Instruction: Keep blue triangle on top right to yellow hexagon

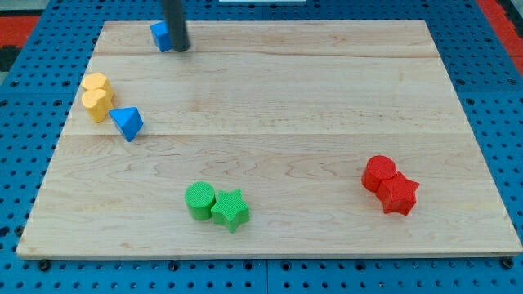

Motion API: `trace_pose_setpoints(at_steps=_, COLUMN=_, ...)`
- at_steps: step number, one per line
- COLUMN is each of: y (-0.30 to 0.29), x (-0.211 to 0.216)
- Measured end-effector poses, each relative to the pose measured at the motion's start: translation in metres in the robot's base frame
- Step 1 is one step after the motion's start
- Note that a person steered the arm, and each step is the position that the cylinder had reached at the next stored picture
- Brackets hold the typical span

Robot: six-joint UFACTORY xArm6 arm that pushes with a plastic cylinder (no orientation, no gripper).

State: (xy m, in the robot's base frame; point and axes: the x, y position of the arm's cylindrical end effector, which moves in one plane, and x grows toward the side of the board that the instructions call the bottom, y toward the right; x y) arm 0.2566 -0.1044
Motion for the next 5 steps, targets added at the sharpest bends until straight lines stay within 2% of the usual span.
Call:
trace_pose_setpoints(at_steps=1, y=-0.024, x=-0.007)
trace_pose_setpoints(at_steps=2, y=-0.046, x=0.015)
trace_pose_setpoints(at_steps=3, y=-0.037, x=0.12)
trace_pose_setpoints(at_steps=4, y=-0.071, x=0.215)
trace_pose_setpoints(at_steps=5, y=-0.135, x=0.221)
